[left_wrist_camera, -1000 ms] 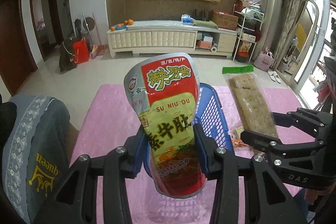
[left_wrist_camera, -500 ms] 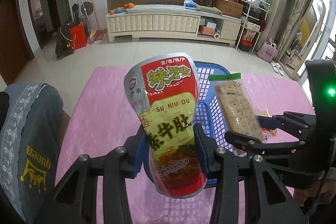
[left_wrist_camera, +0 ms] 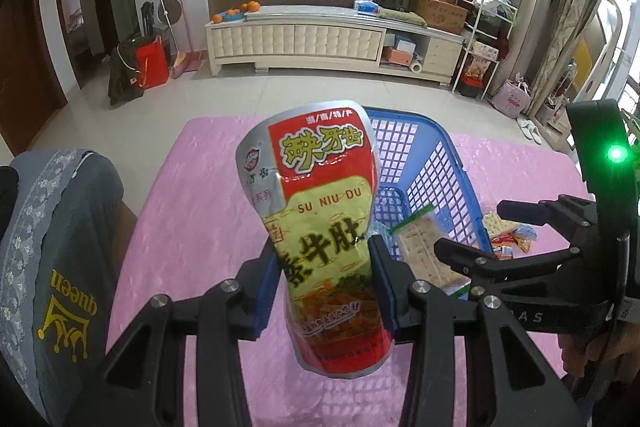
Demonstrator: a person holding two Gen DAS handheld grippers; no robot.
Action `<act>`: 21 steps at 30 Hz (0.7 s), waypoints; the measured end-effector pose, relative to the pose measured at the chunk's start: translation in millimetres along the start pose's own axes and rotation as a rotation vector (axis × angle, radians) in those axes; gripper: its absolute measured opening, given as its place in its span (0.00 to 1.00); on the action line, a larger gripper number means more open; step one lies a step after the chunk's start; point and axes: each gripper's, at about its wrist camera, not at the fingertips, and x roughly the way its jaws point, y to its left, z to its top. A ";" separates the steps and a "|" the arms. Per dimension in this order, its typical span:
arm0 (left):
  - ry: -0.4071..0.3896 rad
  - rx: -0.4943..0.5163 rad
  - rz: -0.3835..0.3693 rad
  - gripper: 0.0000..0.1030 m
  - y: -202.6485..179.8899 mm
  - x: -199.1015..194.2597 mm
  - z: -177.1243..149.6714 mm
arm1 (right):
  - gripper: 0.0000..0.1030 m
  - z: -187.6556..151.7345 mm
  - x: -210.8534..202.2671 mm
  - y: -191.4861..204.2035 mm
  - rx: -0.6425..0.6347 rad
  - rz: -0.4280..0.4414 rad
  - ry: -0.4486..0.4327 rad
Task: Organize snacks
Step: 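Lift both packs over the blue basket and open the right tool, then lower the red spicy pouch into the blue basket and open the left tool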
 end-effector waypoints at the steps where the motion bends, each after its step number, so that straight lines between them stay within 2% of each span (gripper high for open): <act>1: -0.004 0.003 -0.002 0.39 -1.6 -2.8 1.2 | 0.86 -0.5 -3.4 -0.8 0.002 -0.002 -0.005; 10: -0.022 0.037 -0.019 0.39 -10.0 -12.4 -1.0 | 0.86 -6.8 -23.2 -9.8 0.008 -0.003 -0.032; 21: 0.004 0.099 -0.046 0.40 -39.1 8.6 6.1 | 0.86 -16.7 -26.8 -42.8 0.049 0.006 -0.053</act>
